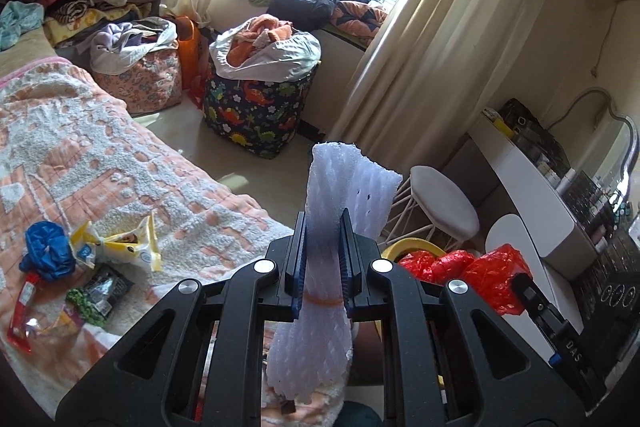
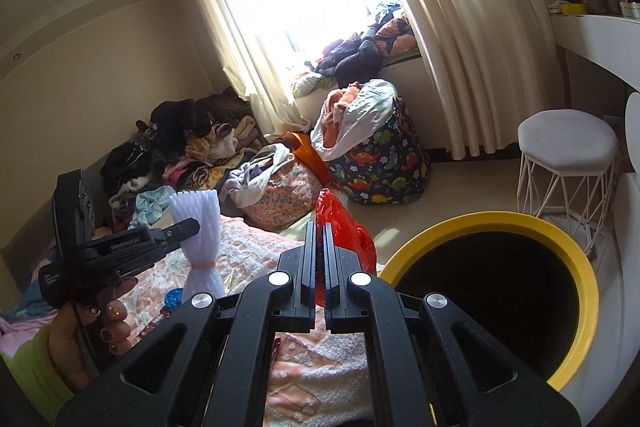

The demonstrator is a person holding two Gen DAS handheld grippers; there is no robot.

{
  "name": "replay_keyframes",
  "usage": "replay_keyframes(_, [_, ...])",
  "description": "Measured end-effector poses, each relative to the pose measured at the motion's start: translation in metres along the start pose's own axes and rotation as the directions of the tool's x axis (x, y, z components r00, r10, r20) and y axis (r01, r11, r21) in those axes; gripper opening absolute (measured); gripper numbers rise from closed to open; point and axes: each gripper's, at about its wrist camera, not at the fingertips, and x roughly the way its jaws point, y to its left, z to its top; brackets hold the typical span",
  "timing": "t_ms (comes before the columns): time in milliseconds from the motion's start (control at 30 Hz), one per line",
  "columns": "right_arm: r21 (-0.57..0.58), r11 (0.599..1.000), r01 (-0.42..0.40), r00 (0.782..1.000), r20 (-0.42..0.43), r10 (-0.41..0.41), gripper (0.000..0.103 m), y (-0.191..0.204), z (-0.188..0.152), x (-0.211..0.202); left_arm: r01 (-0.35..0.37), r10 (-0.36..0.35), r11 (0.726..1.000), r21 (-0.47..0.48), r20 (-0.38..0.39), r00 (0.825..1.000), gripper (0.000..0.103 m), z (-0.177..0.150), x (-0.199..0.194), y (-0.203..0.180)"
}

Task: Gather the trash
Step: 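Carry the foam net over the yellow bin and open the left gripper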

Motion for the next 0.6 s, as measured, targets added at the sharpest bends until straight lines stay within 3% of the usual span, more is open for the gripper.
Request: replay_keyframes(600, [0.063,0.990,0.125,0.992,0.006,-0.126,0.003,-0.029,-0.007,-0.026,0.090,-0.085,0.991,0.095,-0.054,0.995,0.009,-0.026,0.035,-0.072])
